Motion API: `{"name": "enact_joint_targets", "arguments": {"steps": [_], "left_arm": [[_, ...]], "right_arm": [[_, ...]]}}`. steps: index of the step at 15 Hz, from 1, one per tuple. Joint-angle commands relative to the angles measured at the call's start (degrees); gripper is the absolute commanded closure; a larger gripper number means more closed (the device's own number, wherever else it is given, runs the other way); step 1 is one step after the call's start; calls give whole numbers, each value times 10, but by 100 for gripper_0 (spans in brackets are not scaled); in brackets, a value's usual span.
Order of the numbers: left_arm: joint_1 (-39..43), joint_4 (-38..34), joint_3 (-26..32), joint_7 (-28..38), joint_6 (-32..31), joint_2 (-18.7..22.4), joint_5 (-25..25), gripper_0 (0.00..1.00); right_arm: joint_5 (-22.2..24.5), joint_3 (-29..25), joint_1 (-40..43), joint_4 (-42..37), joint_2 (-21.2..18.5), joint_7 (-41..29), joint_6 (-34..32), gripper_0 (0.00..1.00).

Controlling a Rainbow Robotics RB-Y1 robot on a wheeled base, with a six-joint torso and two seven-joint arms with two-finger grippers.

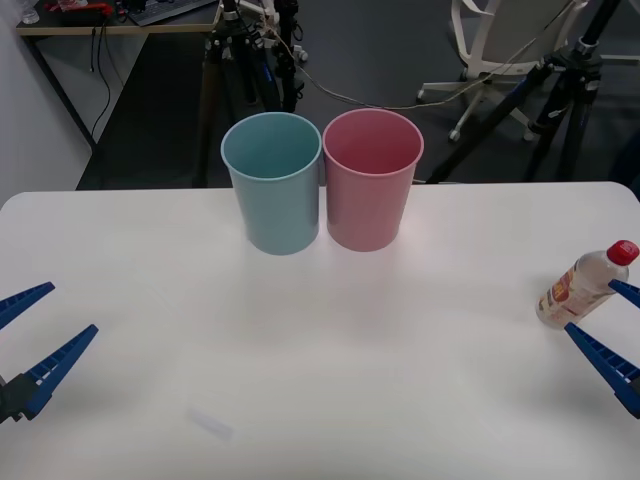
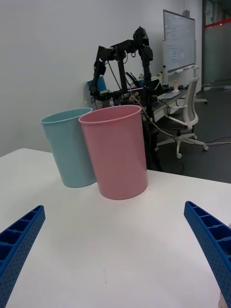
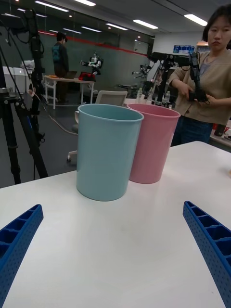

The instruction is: Grasp the object on the table and drop it into the matching bin: aluminum can to the light blue bin, PET bottle to the pink bin.

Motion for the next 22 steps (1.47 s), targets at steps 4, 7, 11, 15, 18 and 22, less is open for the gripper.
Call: {"name": "enact_joint_targets", "arguments": {"steps": [4, 7, 11, 15, 18, 22], "left_arm": [[0, 0, 0, 0, 0, 0, 0, 0], [0, 0, 0, 0, 0, 0, 0, 0], [0, 0, 0, 0, 0, 0, 0, 0], [0, 0, 0, 0, 0, 0, 0, 0], [0, 0, 0, 0, 0, 0, 0, 0], [0, 0, 0, 0, 0, 0, 0, 0]], "right_arm": [[-10, 15, -16, -6, 1, -8, 3, 0], [-17, 16, -7, -9, -2, -5, 2, 0], [-41, 21, 28, -17, -4, 5, 15, 0], [-117, 50, 101, -24, -24, 85, 70, 0], [-181, 74, 158, -34, -46, 175, 113, 0], [-249, 98, 204, -34, -50, 287, 146, 0]]}}
